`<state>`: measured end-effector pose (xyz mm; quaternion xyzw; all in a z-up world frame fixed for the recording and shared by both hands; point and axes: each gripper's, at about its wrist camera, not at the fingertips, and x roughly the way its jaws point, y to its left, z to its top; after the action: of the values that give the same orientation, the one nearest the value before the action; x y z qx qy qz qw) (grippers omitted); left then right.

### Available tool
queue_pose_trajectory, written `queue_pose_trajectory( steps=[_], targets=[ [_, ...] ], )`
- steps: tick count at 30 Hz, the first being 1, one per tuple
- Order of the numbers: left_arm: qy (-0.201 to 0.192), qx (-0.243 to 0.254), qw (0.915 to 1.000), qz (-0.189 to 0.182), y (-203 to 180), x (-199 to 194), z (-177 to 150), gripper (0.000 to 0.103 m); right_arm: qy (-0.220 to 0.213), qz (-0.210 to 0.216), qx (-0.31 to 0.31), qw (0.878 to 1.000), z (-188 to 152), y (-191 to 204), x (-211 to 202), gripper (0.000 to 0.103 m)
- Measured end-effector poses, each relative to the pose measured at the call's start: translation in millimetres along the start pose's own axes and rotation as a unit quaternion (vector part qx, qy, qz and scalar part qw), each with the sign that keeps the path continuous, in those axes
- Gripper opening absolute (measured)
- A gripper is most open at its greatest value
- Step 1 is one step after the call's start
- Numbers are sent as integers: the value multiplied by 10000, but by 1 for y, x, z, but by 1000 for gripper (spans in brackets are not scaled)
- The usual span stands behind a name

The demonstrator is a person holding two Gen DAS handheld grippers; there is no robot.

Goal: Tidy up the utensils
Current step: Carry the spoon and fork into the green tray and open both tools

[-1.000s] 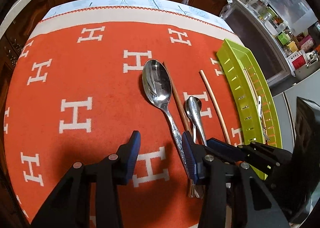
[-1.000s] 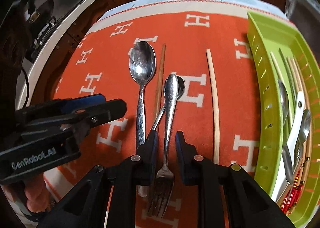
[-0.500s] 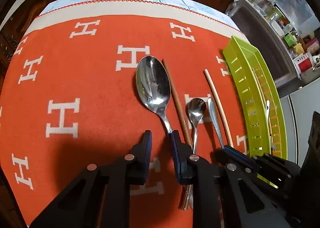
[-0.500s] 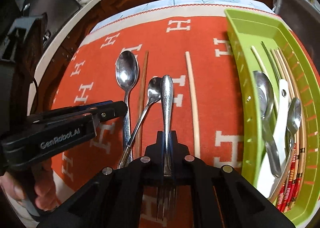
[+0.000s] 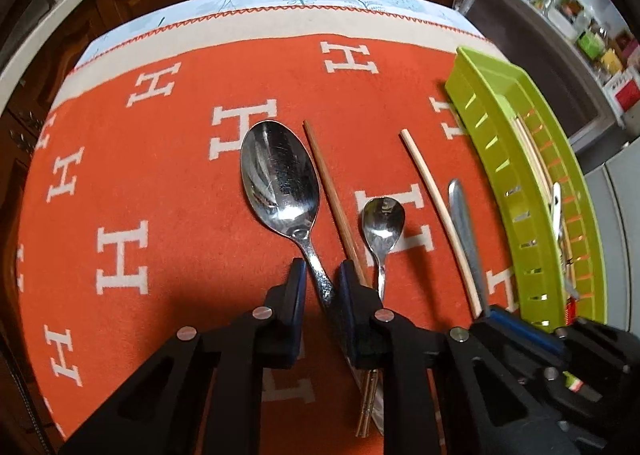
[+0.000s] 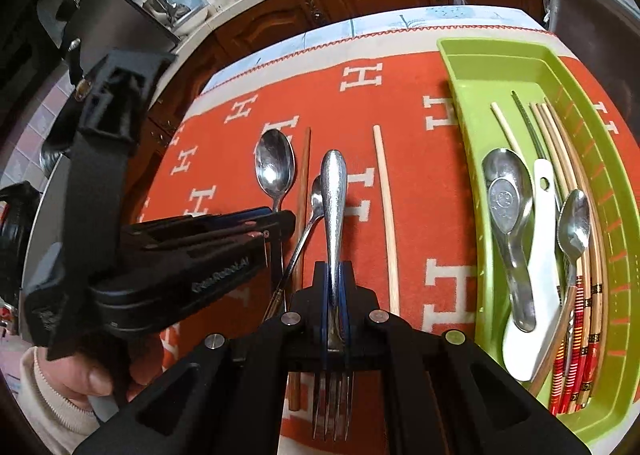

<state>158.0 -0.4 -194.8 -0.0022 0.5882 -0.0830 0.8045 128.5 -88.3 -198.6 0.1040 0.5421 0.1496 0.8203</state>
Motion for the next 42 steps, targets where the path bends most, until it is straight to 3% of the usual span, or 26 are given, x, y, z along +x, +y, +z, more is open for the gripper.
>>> queue_pose_trajectory(
  steps=[5,13,22,30,39,42],
  targets=[
    [46,-190,9998,-43,6,-2,-2,5,-111,145,122,9998,-3,-13,-17,5],
    [-296,-530,9980,-186,25,-32,-17,4,-339,302,322,9985,-8,-34,-45,4],
    [-648,-202,9963,-518,-2,-74,-24,0,-672,330,570,9956,-14,-57,-82,4],
    [-723,42,9947,-726,-26,-87,-28,0,-850,352,800,9925,-22,-74,-113,4],
    [-700,282,9818,-1740,-71,-122,-11,0,-964,80,1035,9899,-19,-110,-143,4],
    [-680,410,9786,-1901,-94,-121,-2,0,-911,-102,1105,9896,-14,-123,-142,4]
  ],
)
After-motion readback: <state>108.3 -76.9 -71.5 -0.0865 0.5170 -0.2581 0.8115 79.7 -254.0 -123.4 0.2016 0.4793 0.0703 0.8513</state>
